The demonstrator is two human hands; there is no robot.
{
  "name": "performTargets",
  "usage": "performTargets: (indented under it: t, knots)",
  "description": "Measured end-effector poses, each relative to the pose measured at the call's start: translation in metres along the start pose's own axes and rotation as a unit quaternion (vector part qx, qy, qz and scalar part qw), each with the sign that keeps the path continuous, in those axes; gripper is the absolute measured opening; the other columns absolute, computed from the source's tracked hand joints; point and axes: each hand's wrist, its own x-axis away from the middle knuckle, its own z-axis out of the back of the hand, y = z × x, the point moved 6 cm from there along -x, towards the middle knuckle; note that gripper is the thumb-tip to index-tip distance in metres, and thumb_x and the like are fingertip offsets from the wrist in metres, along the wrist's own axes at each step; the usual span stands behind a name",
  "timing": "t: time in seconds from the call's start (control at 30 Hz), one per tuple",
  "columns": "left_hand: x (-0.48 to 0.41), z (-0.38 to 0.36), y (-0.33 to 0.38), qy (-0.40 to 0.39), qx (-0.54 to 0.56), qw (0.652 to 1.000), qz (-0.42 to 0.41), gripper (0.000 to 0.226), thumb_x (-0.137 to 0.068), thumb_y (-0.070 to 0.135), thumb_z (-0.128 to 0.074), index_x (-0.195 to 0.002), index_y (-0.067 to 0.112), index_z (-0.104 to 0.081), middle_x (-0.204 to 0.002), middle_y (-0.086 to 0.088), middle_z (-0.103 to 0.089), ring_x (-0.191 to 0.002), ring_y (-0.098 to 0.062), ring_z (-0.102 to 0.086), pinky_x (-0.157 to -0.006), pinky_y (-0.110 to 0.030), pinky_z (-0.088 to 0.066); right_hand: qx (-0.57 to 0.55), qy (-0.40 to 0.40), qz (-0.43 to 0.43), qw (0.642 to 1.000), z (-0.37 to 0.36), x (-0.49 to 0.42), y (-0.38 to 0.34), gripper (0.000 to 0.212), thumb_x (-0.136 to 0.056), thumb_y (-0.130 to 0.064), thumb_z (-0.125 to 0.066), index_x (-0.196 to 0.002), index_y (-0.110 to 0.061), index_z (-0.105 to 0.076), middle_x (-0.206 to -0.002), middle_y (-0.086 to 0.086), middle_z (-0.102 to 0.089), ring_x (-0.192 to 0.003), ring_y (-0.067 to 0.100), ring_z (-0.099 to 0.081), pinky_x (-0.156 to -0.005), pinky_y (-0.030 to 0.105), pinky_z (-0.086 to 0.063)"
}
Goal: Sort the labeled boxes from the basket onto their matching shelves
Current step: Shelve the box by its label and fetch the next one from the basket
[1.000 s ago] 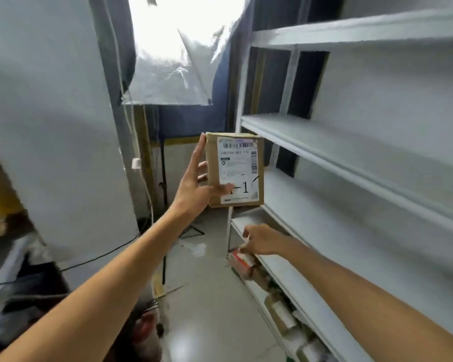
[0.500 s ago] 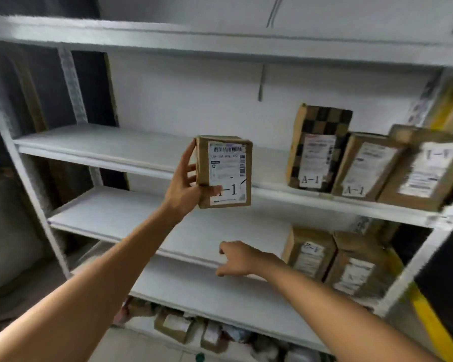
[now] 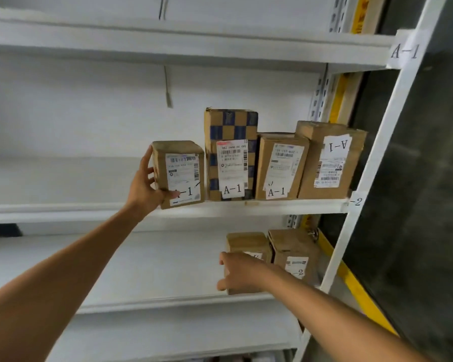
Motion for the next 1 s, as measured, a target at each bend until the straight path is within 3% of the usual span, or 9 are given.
performTargets:
  t: [0.13,0.2,0.3,0.37,0.43,0.57,0.67,0.8,1.0]
  knots:
    - [-0.009,-0.013,-0.022,-0.021,-0.005,1.0,0.017,0.117,-0.066,0.0,-0.083,-0.146,0.047,-0.013,-0.131,-0.004,-0.052,-0.117,-0.023,-0.053,-0.066,-0.035,-0.058,0.007,-0.011,-0.017,1.0,-0.006,-0.012,0.014,0.064,-0.085,-0.039,-0.063,-0.135,-0.008,-0.04,-0.13,0.01,-0.053,-0.115,0.028,-0.052,-0.094,0.042,-0.046]
    - [-0.001,-0.013,-0.03,-0.013,-0.006,0.999,0.031,0.11,-0.07,0.009,-0.083,-0.148,0.041,-0.013,-0.126,-0.002,-0.052,-0.113,-0.018,-0.051,-0.074,-0.031,-0.054,0.018,-0.023,-0.009,1.0,-0.01,-0.021,0.003,0.065,-0.085,-0.04,-0.064,-0.135,-0.008,-0.04,-0.131,0.011,-0.052,-0.115,0.028,-0.052,-0.095,0.042,-0.046]
    - [0.027,0.01,-0.04,0.019,-0.043,0.998,0.031,0.083,-0.075,0.014,-0.079,-0.144,0.025,-0.034,-0.119,-0.003,-0.054,-0.109,-0.019,-0.054,-0.082,-0.027,-0.049,0.039,-0.039,0.018,0.998,-0.013,-0.042,-0.033,0.069,-0.085,-0.043,-0.065,-0.138,-0.009,-0.038,-0.137,0.011,-0.048,-0.118,0.028,-0.051,-0.093,0.039,-0.047]
    - [0.053,0.038,-0.047,-0.002,-0.123,0.992,0.02,0.063,-0.076,0.009,-0.077,-0.132,0.02,-0.051,-0.114,-0.006,-0.059,-0.107,-0.022,-0.058,-0.087,-0.034,-0.052,0.049,-0.033,0.047,0.997,-0.013,-0.058,-0.069,0.072,-0.085,-0.045,-0.064,-0.142,-0.011,-0.035,-0.14,0.01,-0.046,-0.12,0.028,-0.05,-0.091,0.037,-0.046]
    - [0.081,0.077,-0.065,-0.048,-0.25,0.966,0.049,0.054,-0.077,0.011,-0.076,-0.126,0.022,-0.056,-0.114,-0.006,-0.061,-0.108,-0.021,-0.059,-0.091,-0.035,-0.05,0.056,-0.025,0.085,0.995,-0.017,-0.071,-0.115,0.072,-0.084,-0.046,-0.065,-0.14,-0.011,-0.036,-0.138,0.011,-0.048,-0.118,0.029,-0.051,-0.092,0.038,-0.046]
    - [0.165,0.189,-0.115,-0.081,-0.375,0.893,0.235,0.049,-0.077,0.022,-0.077,-0.123,0.022,-0.059,-0.115,-0.006,-0.062,-0.094,-0.017,-0.06,-0.08,-0.024,-0.048,0.072,-0.04,0.189,0.978,-0.049,-0.079,-0.23,0.068,-0.083,-0.045,-0.067,-0.135,-0.009,-0.041,-0.132,0.014,-0.05,-0.112,0.03,-0.054,-0.093,0.04,-0.048]
    - [0.244,0.275,-0.122,-0.027,-0.403,0.861,0.309,0.046,-0.075,0.023,-0.076,-0.118,0.021,-0.061,-0.114,-0.003,-0.063,-0.091,-0.012,-0.057,-0.074,-0.02,-0.044,0.092,-0.071,0.28,0.953,-0.087,-0.063,-0.323,0.067,-0.083,-0.045,-0.067,-0.134,-0.009,-0.042,-0.133,0.015,-0.05,-0.113,0.031,-0.053,-0.093,0.04,-0.048]
    - [0.349,0.361,-0.105,0.065,-0.438,0.815,0.373,0.042,-0.071,0.026,-0.074,-0.111,0.018,-0.065,-0.107,-0.002,-0.067,-0.098,-0.019,-0.062,-0.079,-0.025,-0.049,0.12,-0.093,0.398,0.905,-0.136,-0.024,-0.431,0.059,-0.082,-0.043,-0.067,-0.125,-0.008,-0.048,-0.128,0.015,-0.055,-0.108,0.03,-0.056,-0.089,0.041,-0.05]
    - [0.526,0.398,-0.066,0.213,-0.404,0.737,0.498,0.042,-0.079,0.028,-0.071,-0.117,0.012,-0.061,-0.115,-0.007,-0.064,-0.106,-0.021,-0.059,-0.089,-0.031,-0.049,0.173,-0.167,0.558,0.794,-0.212,0.061,-0.55,0.047,-0.085,-0.04,-0.067,-0.114,-0.009,-0.047,-0.119,0.013,-0.054,-0.108,0.031,-0.055,-0.086,0.04,-0.049]
